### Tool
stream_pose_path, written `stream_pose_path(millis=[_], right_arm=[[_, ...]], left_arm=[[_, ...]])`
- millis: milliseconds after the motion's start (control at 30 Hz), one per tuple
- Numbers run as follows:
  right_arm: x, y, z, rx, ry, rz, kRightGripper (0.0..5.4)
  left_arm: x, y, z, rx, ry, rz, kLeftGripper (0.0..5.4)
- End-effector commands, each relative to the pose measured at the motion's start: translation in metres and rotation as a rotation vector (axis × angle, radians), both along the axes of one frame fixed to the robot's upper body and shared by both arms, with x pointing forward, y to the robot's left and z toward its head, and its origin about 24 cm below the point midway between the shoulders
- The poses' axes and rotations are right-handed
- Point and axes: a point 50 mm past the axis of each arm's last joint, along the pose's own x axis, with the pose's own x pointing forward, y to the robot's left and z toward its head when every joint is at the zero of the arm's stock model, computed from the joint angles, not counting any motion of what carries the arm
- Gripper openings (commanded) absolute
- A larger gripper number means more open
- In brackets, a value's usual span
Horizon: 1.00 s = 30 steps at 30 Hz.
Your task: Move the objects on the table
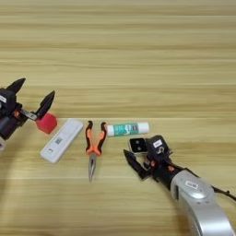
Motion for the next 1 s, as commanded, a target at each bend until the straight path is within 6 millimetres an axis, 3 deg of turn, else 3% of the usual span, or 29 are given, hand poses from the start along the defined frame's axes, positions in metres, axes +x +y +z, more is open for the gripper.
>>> stream_pose_path(millis=[33,1000], right_arm=[[-0.0011,-0.0013,-0.0048,-0.016,0.026,-0.003,3.14],[0.0031,-0.002,0.0049,-0.015,-0.014,0.021,2.95]], left_arm=[[0.0009,0.0005,0.004,0.002,-0.017,-0.004,5.4],[0.0025,-0.0007,0.0041,0.003,-0.019,-0.005,5.4]])
